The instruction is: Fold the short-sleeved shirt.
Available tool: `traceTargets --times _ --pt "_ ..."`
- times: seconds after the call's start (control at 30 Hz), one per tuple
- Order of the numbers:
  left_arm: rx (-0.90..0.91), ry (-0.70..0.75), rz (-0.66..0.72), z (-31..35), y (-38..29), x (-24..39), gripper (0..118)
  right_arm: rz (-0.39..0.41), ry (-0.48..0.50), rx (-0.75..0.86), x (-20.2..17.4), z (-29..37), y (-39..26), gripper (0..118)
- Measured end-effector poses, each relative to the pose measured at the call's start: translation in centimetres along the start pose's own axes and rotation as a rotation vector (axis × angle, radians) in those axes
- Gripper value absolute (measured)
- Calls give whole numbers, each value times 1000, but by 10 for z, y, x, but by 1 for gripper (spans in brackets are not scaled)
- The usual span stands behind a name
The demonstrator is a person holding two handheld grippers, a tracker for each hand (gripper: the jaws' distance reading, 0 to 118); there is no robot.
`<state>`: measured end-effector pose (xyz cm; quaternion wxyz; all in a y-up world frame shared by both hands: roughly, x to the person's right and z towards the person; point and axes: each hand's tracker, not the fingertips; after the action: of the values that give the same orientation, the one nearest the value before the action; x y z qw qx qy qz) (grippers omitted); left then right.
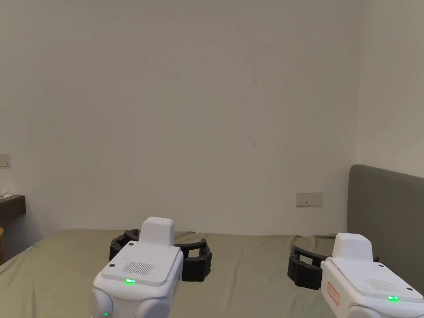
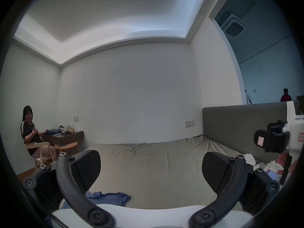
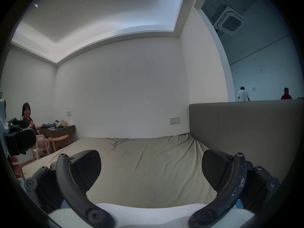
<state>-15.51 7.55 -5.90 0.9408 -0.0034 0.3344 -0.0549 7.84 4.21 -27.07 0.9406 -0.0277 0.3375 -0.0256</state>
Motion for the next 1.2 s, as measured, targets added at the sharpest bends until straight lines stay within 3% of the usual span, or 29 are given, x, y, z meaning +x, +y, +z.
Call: traceTargets --times 0.77,0.8,0.83,0.87,0.9,0.93,1.0,1.1,1.2 --pt "-22 -8 32 1 4 -3 114 -20 10 16 2 7 7 118" --pt "-24 -25 41 2 4 -4 97 -16 28 17 4 8 8 107" --pt "-18 -28 40 2 3 -4 67 -7 29 21 3 10 8 80" --pt "-11 2 12 2 2 -1 15 11 2 22 0 10 8 25" --pt "-21 57 -44 2 1 2 0 26 -10 7 -2 10 7 2" --pt "-25 77 -61 3 1 3 0 10 -65 9 6 9 7 1" --pt "-41 -26 6 2 -1 -4 0 -32 14 -3 12 7 8 1" --pt "-25 29 -16 2 -4 2 0 -6 -28 -5 6 10 7 1" --pt "-35 17 2 2 -3 -1 0 -22 -8 -18 10 10 6 1"
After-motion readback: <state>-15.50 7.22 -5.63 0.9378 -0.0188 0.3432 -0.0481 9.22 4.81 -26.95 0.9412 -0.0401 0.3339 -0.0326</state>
